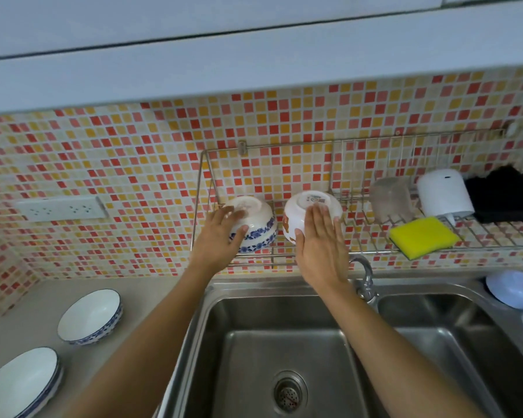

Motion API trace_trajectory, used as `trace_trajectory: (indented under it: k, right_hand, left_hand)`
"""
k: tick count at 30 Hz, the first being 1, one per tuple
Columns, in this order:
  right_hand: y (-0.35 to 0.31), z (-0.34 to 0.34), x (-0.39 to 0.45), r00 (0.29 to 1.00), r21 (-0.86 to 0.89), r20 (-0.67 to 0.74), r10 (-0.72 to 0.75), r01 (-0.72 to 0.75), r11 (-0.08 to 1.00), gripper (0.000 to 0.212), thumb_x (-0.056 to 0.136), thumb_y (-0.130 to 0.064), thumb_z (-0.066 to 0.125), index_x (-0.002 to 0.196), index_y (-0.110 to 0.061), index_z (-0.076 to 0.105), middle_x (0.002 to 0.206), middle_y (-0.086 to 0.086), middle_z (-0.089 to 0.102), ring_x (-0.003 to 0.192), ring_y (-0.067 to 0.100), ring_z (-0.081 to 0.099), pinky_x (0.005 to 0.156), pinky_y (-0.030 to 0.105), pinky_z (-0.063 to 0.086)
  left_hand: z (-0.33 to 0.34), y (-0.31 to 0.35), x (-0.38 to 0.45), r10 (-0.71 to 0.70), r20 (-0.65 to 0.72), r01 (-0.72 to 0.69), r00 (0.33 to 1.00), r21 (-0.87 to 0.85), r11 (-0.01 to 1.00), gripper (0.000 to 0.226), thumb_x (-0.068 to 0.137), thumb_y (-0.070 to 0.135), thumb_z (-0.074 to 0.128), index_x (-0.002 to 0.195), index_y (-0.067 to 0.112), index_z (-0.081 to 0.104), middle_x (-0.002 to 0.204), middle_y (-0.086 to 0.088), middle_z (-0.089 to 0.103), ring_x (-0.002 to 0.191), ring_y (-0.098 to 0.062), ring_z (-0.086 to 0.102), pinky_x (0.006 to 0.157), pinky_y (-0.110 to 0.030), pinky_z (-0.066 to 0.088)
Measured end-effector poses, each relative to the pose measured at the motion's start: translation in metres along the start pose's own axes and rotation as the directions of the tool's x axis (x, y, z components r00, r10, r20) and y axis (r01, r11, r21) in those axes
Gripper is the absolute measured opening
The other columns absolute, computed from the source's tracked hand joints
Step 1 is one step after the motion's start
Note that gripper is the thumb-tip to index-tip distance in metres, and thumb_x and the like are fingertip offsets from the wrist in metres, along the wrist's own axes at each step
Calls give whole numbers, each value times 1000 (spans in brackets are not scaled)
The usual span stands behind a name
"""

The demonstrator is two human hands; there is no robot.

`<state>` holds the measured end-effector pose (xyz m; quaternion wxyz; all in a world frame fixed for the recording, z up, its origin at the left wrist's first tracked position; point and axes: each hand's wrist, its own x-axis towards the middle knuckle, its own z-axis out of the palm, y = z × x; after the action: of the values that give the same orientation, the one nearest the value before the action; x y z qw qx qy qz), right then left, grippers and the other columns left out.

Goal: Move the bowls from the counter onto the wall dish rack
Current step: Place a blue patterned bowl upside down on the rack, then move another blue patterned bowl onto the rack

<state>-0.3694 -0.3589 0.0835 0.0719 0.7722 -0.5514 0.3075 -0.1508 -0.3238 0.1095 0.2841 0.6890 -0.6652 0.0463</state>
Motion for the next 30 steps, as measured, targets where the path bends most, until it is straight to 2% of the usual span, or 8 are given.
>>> trace_trajectory:
  k: [6,10,12,15,20,22,26,30]
  right_hand:
    - [-2,0,-7,1000,-23,18,19,-19,1000,67,100,-40,10,148,0,31,155,17,31,147,28,23,121,50,16]
    - [-9,6,-35,1000,-32,-13,24,-24,999,66,103,-44,8,149,-3,31,157,14,28,149,28,17,121,54,7]
    - [-19,12,-54,999,37,-24,46,-45,998,65,103,-46,11,152,-5,24,161,11,18,151,27,6,122,52,3]
    - [-55,22,-81,999,192,40,6,-14,981,63,103,-45,19,155,-11,10,164,6,0,151,23,-10,122,49,5]
    - [-150,59,-128,954,385,171,-245,164,908,59,100,-42,40,152,-15,29,161,10,19,150,28,15,120,45,16]
    - [-195,74,-145,908,501,333,-254,57,863,57,97,-36,54,148,-16,38,152,8,41,140,28,38,112,39,32]
    - [-285,106,-170,697,527,645,-314,-109,843,51,90,-30,63,139,-22,50,119,3,66,111,23,63,93,33,49]
    - [-365,133,-180,543,494,762,-353,-134,859,49,87,-37,63,133,-25,52,94,-5,65,95,20,64,85,30,49]
  left_hand:
    - [3,0,-6,-70,28,69,997,38,997,54,98,53,21,146,31,31,156,4,26,144,-19,21,111,-45,32]
    - [14,-2,-35,-58,15,54,998,195,979,60,98,53,5,152,27,2,161,3,3,148,-16,3,119,-36,1]
    - [17,-8,-61,-17,-1,17,1000,225,974,61,98,52,3,151,21,-1,160,0,-1,148,-18,-4,119,-37,-9]
    - [17,-20,-115,13,11,-14,1000,92,996,63,100,48,11,152,15,-1,160,-3,-7,147,-15,-12,120,-36,-7]
    - [1,-96,-211,-249,120,236,961,114,965,72,93,58,3,151,18,-5,157,0,-17,145,-18,-19,120,-39,-9]
    - [-17,-144,-240,-396,108,382,912,132,915,71,93,56,10,153,18,4,159,-2,-9,147,-21,-13,119,-44,-3]
    - [-64,-241,-291,-596,-47,598,802,61,799,58,92,39,30,140,8,42,146,-18,41,137,-37,35,110,-58,29]
    - [-100,-321,-330,-772,-143,775,619,-48,630,48,95,20,50,139,3,42,144,-19,41,135,-35,32,109,-45,33]
